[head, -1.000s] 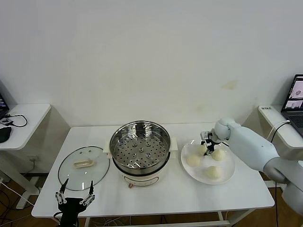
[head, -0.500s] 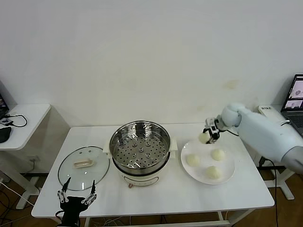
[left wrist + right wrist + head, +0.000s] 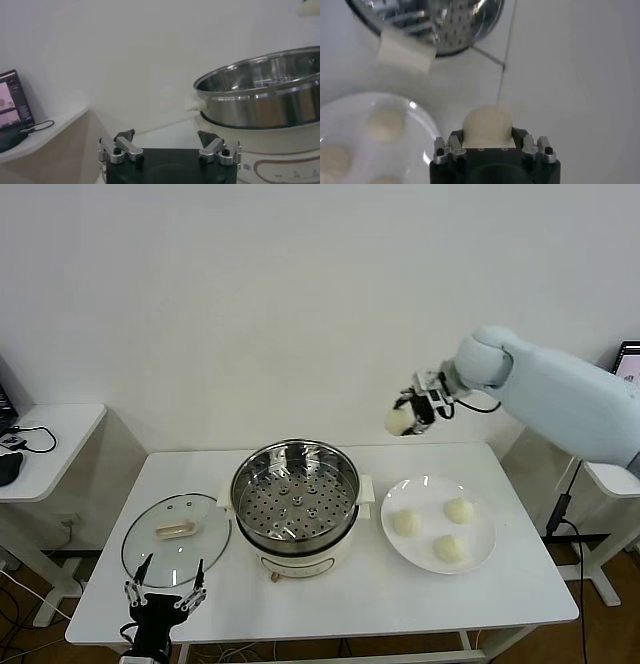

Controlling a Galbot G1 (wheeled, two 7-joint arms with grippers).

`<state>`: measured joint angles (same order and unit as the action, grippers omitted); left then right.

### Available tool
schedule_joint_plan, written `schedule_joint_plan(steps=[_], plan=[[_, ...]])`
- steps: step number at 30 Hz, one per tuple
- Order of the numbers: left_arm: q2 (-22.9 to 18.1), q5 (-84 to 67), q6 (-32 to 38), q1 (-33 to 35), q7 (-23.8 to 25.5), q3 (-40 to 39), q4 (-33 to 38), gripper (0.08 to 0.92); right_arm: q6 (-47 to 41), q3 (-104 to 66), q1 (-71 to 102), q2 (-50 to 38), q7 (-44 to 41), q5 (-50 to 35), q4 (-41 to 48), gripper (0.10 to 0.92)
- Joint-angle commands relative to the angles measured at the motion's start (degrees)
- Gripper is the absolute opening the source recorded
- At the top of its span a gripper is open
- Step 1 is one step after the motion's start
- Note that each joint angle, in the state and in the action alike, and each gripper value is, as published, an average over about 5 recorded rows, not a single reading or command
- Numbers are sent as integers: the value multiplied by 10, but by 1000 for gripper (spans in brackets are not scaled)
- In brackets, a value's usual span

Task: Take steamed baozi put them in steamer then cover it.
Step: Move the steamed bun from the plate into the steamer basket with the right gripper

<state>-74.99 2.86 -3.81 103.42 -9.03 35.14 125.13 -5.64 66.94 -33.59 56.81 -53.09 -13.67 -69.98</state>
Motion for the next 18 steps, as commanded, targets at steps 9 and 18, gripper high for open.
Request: schedule_joint_plan(steps=[9, 18], plan=[[1, -14, 2, 0, 1, 16, 0, 823, 82, 85, -25, 154, 33, 9, -12, 611], [-5, -17, 2, 2, 1, 19, 13, 823, 182, 99, 37, 209, 64, 167, 79, 609]])
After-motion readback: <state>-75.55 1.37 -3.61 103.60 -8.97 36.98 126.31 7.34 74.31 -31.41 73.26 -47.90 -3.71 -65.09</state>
